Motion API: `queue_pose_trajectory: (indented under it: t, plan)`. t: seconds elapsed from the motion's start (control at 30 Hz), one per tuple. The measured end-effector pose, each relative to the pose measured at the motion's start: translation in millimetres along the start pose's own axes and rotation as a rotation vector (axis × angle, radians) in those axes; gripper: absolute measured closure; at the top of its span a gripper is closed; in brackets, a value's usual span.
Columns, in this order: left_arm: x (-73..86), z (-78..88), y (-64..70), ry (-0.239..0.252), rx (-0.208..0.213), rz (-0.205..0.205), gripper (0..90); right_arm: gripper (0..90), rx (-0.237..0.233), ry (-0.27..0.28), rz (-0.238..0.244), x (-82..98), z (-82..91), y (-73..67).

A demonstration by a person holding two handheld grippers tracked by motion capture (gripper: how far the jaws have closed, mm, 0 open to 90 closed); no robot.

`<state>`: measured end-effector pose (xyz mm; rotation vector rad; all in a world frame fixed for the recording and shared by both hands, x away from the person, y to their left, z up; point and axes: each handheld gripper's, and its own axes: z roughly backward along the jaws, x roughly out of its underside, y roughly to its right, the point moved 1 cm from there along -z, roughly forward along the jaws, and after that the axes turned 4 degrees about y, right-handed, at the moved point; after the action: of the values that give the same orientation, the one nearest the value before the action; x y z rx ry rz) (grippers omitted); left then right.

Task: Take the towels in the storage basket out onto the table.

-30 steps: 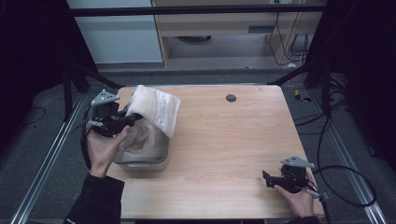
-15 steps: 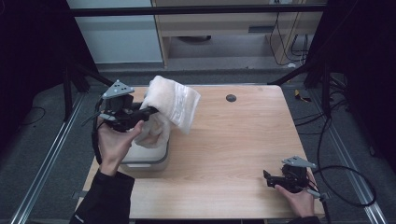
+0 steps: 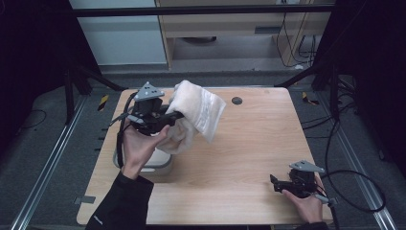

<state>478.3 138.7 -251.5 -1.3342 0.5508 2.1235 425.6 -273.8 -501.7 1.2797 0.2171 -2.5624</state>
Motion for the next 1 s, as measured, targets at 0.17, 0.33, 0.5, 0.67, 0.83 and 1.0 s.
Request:
queue_pose_trajectory:
  t: [0.17, 0.33, 0.5, 0.67, 0.83, 1.0]
  plan:
    - [-0.3, -13.9, 10.7, -0.005, 0.025, -0.010, 74.1, 5.6, -0.004, 0.000, -0.016, 0.0, 0.6, -0.1]
    - [0.2, -26.7, 20.5, -0.023, 0.045, -0.024, 74.1, 5.7, -0.003, 0.000, -0.017, 0.3, 0.6, 0.1]
    - [1.9, -38.5, 26.8, -0.036, 0.063, -0.027, 74.0, 5.8, -0.003, 0.000, -0.008, 0.5, 0.3, 0.5]
    - [5.6, -49.4, 31.6, -0.048, 0.082, -0.030, 74.0, 5.8, -0.003, 0.000, -0.015, 0.6, 0.8, 0.4]
    - [12.6, -63.1, 38.1, -0.065, 0.095, -0.036, 74.0, 5.8, -0.006, -0.001, -0.018, 0.8, 1.2, 0.1]
    - [21.0, -78.5, 43.7, -0.082, 0.109, -0.039, 74.0, 5.9, -0.006, -0.001, -0.016, 0.9, 1.1, 0.5]
